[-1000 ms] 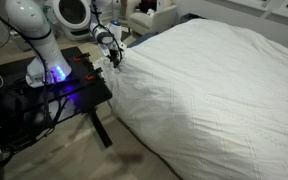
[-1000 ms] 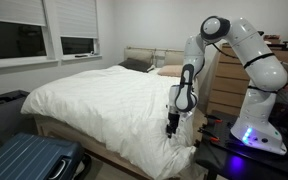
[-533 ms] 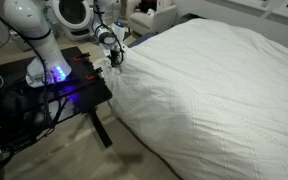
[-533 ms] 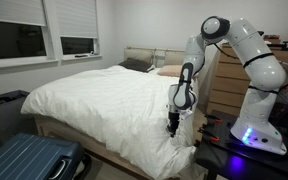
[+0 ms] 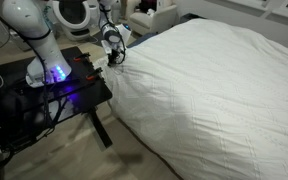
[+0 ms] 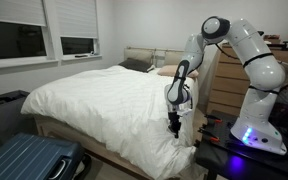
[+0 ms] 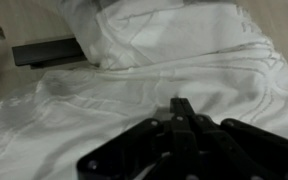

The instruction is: Spread the bed fully

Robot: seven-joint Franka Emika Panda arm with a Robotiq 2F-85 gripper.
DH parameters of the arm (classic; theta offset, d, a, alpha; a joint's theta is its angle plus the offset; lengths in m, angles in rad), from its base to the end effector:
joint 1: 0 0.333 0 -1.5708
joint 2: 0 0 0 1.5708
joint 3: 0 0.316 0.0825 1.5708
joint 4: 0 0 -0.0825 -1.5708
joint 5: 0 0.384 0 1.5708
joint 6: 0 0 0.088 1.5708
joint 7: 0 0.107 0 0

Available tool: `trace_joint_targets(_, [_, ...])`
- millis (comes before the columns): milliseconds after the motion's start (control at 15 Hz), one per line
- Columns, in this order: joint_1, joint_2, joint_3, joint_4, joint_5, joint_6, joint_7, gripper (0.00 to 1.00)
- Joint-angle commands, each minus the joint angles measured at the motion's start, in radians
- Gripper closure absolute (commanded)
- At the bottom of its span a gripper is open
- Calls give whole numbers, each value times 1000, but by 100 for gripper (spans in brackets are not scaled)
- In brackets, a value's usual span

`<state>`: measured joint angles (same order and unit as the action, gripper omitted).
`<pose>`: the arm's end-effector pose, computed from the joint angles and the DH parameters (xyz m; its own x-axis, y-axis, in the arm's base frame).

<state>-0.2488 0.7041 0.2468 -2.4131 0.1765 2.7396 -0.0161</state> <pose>0.4078 0.0198 0.0157 0.9167 -0.1421 -0.3736 -0.2178 -0.9613 -0.1686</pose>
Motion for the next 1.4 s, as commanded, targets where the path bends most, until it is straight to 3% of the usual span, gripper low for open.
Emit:
trace_joint_targets(0, [1, 7, 9, 36, 65, -138, -30, 100])
trace_joint_targets(467, [67, 70, 41, 51, 114, -340, -112, 100])
trace_joint_targets(1000, [143, 102, 88, 34, 102, -341, -208, 100])
trace_joint_targets(1333, [143, 103, 121, 39, 110, -355, -262, 100])
